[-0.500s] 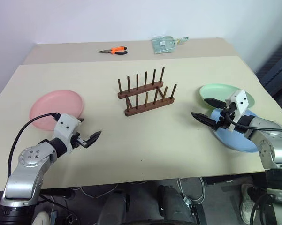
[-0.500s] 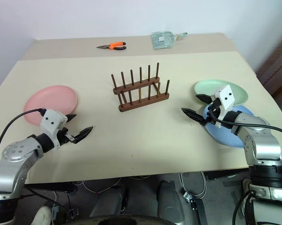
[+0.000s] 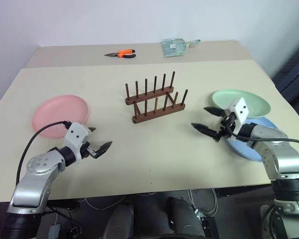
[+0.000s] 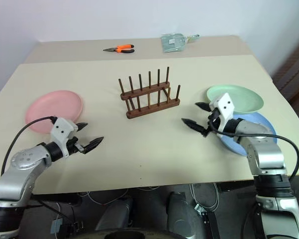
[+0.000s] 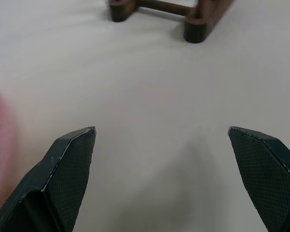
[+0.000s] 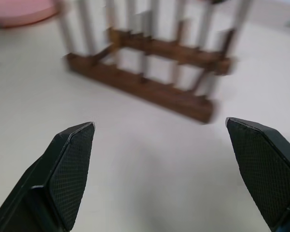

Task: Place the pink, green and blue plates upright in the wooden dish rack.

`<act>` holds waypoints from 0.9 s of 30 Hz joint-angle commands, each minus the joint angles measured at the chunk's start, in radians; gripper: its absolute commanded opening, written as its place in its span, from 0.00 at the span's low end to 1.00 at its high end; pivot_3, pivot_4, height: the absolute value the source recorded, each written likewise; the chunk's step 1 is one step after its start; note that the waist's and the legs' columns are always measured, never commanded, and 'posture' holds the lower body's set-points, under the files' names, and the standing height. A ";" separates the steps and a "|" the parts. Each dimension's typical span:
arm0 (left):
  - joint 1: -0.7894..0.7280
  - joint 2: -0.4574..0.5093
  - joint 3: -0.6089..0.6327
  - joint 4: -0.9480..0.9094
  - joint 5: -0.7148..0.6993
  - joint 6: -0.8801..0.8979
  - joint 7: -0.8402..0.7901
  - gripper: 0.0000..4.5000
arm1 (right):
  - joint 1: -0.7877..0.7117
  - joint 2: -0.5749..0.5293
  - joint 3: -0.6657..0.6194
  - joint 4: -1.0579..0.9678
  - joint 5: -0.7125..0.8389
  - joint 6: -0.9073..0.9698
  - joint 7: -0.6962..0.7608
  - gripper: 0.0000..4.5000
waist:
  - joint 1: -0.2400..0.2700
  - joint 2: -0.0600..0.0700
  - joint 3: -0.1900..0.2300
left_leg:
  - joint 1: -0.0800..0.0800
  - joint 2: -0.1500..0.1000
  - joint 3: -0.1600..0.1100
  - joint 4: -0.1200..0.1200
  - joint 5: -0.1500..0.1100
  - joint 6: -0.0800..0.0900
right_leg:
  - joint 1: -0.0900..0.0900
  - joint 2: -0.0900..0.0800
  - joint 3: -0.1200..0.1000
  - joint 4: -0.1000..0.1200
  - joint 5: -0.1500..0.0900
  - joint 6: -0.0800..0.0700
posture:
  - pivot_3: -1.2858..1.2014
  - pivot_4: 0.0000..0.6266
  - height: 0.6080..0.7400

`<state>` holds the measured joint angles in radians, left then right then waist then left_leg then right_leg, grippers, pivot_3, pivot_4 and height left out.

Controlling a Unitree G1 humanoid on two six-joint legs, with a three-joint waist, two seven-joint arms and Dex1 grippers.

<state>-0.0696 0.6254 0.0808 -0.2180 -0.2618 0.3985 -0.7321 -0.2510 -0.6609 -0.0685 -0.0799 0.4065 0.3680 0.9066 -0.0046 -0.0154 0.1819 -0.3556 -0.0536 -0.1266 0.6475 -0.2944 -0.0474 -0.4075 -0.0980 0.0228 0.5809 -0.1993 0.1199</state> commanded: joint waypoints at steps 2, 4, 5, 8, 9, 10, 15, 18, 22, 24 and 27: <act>-0.208 -0.003 -0.169 0.251 0.118 -0.154 -0.112 1.00 | 0.060 0.079 0.069 -0.122 -0.051 -0.032 -0.082 0.99 | -0.001 -0.001 0.000 | 0.000 0.000 0.000 0.000 0.000 0.000 | 0.000 0.000 0.000 0.001 0.000 0.000 | 0.52 0.24 1.00; -0.336 -0.048 -0.229 0.425 0.161 -0.219 -0.136 1.00 | 0.091 0.105 0.089 -0.156 -0.065 -0.030 -0.109 0.99 | -0.003 0.000 0.000 | 0.000 0.000 0.000 0.001 0.000 0.000 | 0.000 0.000 0.000 0.001 0.000 0.000 | 0.52 0.24 1.00; -0.394 -0.071 -0.248 0.500 0.168 -0.244 -0.158 1.00 | 0.104 0.113 0.096 -0.182 -0.063 -0.023 -0.118 0.99 | 0.001 -0.001 0.000 | 0.000 -0.001 0.000 0.001 0.000 0.000 | 0.000 0.000 0.000 0.001 0.001 0.002 | 0.52 0.24 1.00; -0.524 -0.126 -0.270 0.687 0.187 -0.317 -0.195 1.00 | 0.134 0.131 0.110 -0.246 -0.063 -0.007 -0.150 0.99 | 0.006 -0.001 -0.001 | 0.000 -0.001 0.000 0.001 0.000 0.000 | 0.000 0.000 0.000 0.001 0.002 0.003 | 0.52 0.24 1.00; -0.557 -0.138 -0.281 0.742 0.204 -0.346 -0.201 1.00 | 0.146 0.132 0.111 -0.261 -0.072 -0.010 -0.161 0.99 | 0.004 -0.001 -0.001 | 0.000 -0.001 0.000 0.001 0.000 0.000 | 0.000 0.000 0.000 0.001 0.002 0.004 | 0.52 0.24 1.00; -0.594 -0.157 -0.294 0.798 0.222 -0.377 -0.207 1.00 | 0.156 0.130 0.106 -0.270 -0.078 -0.010 -0.171 0.99 | 0.003 -0.002 -0.001 | 0.000 -0.001 0.000 0.001 0.000 0.000 | 0.000 0.000 0.000 0.001 0.002 0.004 | 0.52 0.24 1.00; -0.733 -0.260 -0.331 1.029 0.275 -0.472 -0.228 0.89 | 0.210 0.114 0.068 -0.329 -0.092 -0.001 -0.223 1.00 | 0.020 -0.003 -0.002 | 0.000 -0.001 0.000 0.002 0.000 0.000 | 0.000 0.000 0.000 0.001 0.002 0.005 | 0.52 0.24 1.00; -0.749 -0.279 -0.324 1.079 0.284 -0.523 -0.248 0.61 | 0.228 0.104 0.052 -0.350 -0.091 0.008 -0.236 1.00 | 0.017 -0.003 -0.002 | 0.000 -0.001 0.000 0.003 0.000 0.000 | 0.002 0.000 0.000 0.000 0.000 0.009 | 0.52 0.24 1.00; -0.741 -0.282 -0.325 1.077 0.284 -0.576 -0.292 0.17 | 0.252 0.068 0.038 -0.370 -0.066 0.046 -0.216 1.00 | 0.016 -0.003 -0.002 | 0.000 -0.001 -0.001 0.002 0.000 0.000 | 0.001 0.000 0.000 0.001 0.000 0.009 | 0.52 0.24 1.00; -0.717 -0.275 -0.337 1.033 0.271 -0.602 -0.368 0.17 | 0.285 0.002 0.029 -0.395 -0.026 0.097 -0.150 1.00 | 0.016 -0.003 -0.002 | 0.000 -0.001 -0.001 0.002 0.000 0.000 | 0.001 0.000 0.000 0.001 0.000 0.009 | 0.52 0.24 1.00; -0.678 -0.250 -0.362 0.954 0.273 -0.639 -0.455 0.17 | 0.323 -0.064 0.010 -0.412 0.007 0.132 -0.097 1.00 | 0.016 -0.003 -0.002 | 0.000 -0.001 -0.001 0.002 0.000 0.000 | 0.001 0.000 0.000 0.000 0.001 0.008 | 0.52 0.24 1.00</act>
<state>-0.7623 0.3734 -0.2458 0.7691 -0.0006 -0.2208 -1.1316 0.0731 -0.7163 -0.0284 -0.4481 0.3826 0.4928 0.7865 0.0117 -0.0185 0.1799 -0.3558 -0.0545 -0.1274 0.6490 -0.2945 -0.0470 -0.4065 -0.0979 0.0227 0.5808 -0.1971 0.1263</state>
